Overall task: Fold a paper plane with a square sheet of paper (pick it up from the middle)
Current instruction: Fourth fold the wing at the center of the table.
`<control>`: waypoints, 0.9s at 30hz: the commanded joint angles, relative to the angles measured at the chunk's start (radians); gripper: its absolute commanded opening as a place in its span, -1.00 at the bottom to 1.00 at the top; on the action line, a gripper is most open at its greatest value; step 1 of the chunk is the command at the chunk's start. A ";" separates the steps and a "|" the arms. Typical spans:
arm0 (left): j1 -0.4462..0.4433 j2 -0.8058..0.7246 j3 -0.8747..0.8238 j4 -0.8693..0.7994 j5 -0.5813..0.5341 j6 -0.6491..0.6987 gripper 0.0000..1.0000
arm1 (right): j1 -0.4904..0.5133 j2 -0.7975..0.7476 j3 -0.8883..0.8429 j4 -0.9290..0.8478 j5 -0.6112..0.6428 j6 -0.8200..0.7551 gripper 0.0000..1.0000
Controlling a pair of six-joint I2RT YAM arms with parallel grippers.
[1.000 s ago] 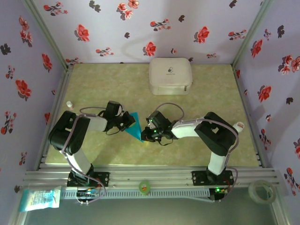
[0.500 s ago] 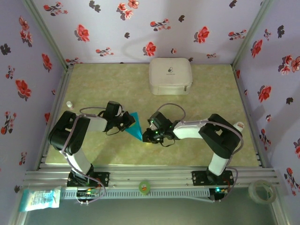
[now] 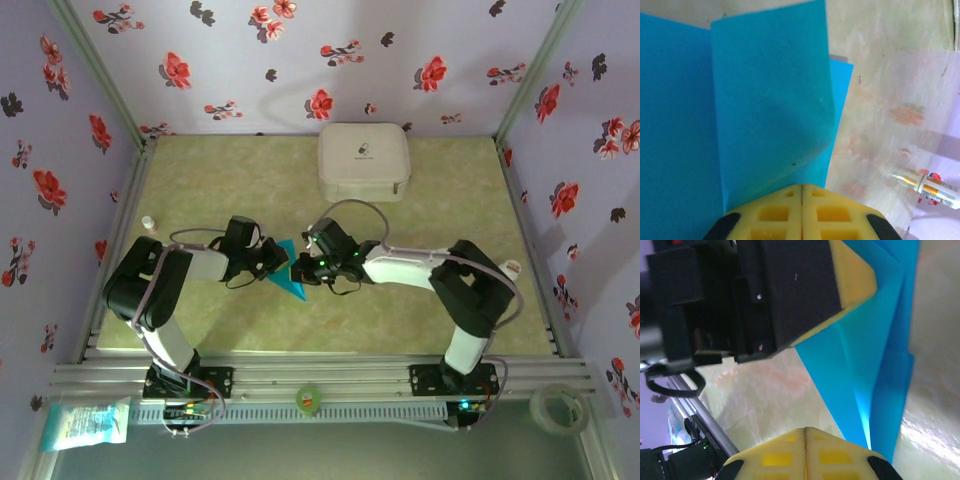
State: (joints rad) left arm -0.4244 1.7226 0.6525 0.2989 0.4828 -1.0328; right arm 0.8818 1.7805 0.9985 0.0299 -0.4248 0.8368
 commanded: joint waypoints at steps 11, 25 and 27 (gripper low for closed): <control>0.002 0.016 -0.024 -0.029 -0.027 0.010 -0.86 | -0.004 0.154 0.036 0.041 -0.040 0.048 -0.90; 0.004 0.022 -0.025 -0.017 -0.033 -0.004 -0.87 | 0.035 0.098 -0.134 0.091 -0.040 0.087 -0.89; 0.004 0.021 -0.028 -0.017 -0.039 -0.006 -0.87 | 0.041 0.079 -0.146 0.091 -0.038 0.087 -0.88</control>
State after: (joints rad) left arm -0.4271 1.7226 0.6479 0.3004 0.4969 -1.0389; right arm 0.8974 1.8843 0.8967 0.2081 -0.4553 0.9024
